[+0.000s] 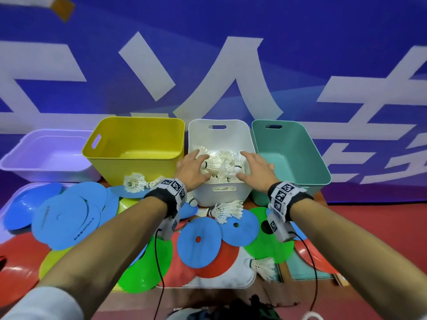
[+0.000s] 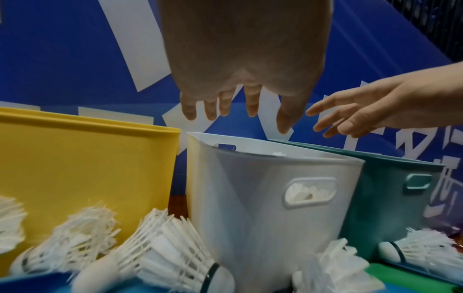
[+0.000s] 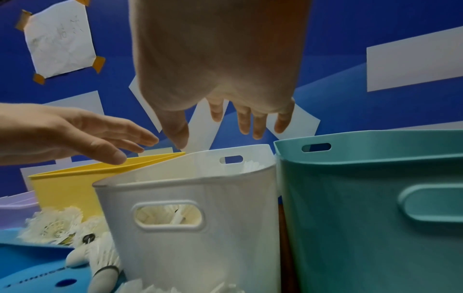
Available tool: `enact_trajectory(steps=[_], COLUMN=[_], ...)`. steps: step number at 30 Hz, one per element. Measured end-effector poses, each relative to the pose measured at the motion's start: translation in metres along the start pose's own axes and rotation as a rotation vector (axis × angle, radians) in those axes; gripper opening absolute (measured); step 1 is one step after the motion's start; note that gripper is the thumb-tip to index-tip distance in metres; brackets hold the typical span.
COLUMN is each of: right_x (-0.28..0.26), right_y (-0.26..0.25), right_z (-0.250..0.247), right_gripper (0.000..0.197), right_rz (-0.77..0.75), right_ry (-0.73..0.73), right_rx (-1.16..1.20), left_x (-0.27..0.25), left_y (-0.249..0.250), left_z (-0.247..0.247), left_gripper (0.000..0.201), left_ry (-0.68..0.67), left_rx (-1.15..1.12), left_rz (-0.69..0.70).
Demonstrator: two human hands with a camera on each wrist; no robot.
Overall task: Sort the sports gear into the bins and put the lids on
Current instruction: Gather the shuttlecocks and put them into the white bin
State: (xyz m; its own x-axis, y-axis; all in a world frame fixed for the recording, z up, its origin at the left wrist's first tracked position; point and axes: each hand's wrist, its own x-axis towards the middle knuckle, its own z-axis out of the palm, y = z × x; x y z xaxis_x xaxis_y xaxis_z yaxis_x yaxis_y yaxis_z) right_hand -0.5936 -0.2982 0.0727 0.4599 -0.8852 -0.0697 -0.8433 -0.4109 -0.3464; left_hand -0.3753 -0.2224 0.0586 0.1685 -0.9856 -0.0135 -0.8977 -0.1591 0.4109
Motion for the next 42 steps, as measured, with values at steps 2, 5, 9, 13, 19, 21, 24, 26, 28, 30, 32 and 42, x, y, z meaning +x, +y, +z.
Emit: enact_trajectory(steps=[2,5,9,13,19,21,24,26,28,30,32,42], right_x=[-0.01,-0.024,-0.037,-0.042,-0.032,-0.024,-0.01,0.003,0.017,0.03,0.042,0.071], right_y=[0.001,-0.002,-0.018,-0.05,-0.102,-0.121,-0.147,-0.166,-0.182,-0.193,-0.201,-0.219], right_z=[0.0,0.006,0.019,0.038,0.058,0.064,0.078,0.089,0.099,0.11,0.121,0.159], right_gripper=[0.073,0.07,0.069,0.069,0.067,0.068,0.069,0.069,0.068,0.066,0.065,0.067], right_rz=[-0.03,-0.095,-0.199,-0.287,-0.467,-0.497,-0.537,-0.534,-0.497,-0.459,-0.427,-0.38], right_ry=[0.004,0.007,-0.024,-0.033,-0.012,-0.029,-0.077,-0.156,-0.244,-0.298,-0.328,-0.461], right_rx=[-0.018,-0.027,-0.023,-0.016,-0.091,-0.114,-0.137,-0.122,-0.106,-0.119,-0.145,-0.266], left_x=[-0.012,-0.039,-0.081,-0.112,-0.122,-0.119,-0.111,-0.101,-0.09,-0.079,-0.068,-0.052], left_y=[0.003,0.004,-0.008,-0.039,-0.092,-0.11,-0.136,-0.158,-0.179,-0.199,-0.215,-0.255], left_z=[0.001,0.006,0.011,0.009,-0.007,-0.012,-0.02,-0.027,-0.031,-0.032,-0.032,-0.017], left_gripper=[0.062,0.063,0.066,0.068,0.069,0.069,0.067,0.066,0.066,0.066,0.066,0.063], left_ry=[0.003,0.012,-0.005,-0.042,-0.017,-0.009,0.008,0.016,0.007,-0.018,-0.059,-0.214], left_rx=[0.003,-0.018,-0.01,0.019,0.028,0.024,-0.004,-0.019,-0.013,-0.004,0.002,-0.046], left_rz=[-0.002,-0.031,-0.121,-0.223,-0.304,-0.306,-0.309,-0.301,-0.287,-0.275,-0.27,-0.18])
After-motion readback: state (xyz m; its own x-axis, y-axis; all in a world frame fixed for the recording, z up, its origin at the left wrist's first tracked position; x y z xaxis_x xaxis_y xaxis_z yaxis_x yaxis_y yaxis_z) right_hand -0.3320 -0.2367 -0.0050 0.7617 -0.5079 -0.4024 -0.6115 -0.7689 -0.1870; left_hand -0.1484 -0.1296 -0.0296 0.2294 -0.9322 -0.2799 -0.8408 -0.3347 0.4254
